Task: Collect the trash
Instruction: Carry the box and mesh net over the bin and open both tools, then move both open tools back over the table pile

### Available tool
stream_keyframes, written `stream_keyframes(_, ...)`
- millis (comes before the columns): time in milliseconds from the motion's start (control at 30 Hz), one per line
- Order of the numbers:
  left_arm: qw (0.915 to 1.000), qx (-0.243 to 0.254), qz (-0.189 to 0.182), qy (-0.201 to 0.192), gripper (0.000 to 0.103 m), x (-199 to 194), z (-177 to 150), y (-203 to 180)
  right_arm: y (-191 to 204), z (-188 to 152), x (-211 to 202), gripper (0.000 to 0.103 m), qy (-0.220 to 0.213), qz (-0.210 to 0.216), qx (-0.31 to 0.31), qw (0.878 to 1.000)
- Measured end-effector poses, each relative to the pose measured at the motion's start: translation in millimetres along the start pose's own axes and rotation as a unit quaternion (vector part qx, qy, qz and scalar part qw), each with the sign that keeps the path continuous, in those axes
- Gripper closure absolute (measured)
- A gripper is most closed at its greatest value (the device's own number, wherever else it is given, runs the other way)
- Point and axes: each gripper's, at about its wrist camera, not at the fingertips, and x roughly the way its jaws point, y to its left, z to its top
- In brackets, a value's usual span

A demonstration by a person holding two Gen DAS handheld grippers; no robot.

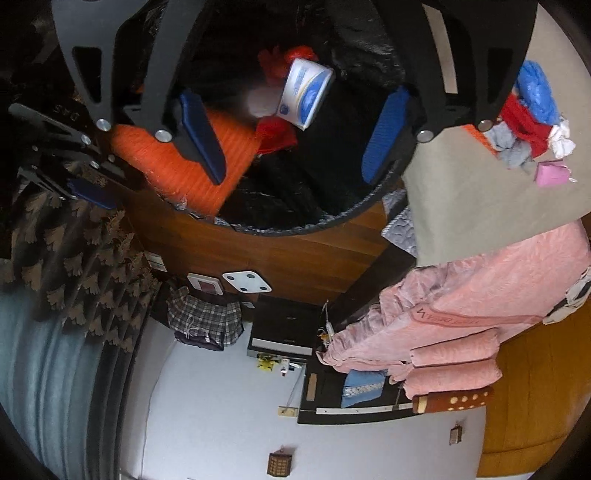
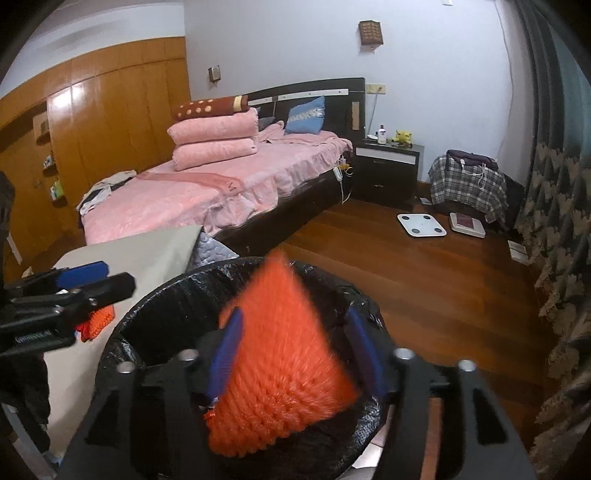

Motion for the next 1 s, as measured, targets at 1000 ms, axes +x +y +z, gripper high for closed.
stream_keyframes(1000, 0.9683, -0.112, 0.216, -0.057, 0.013, -142, -41, 193, 175, 28, 21, 0.006, -0.022, 0.134, -0.08, 0.988)
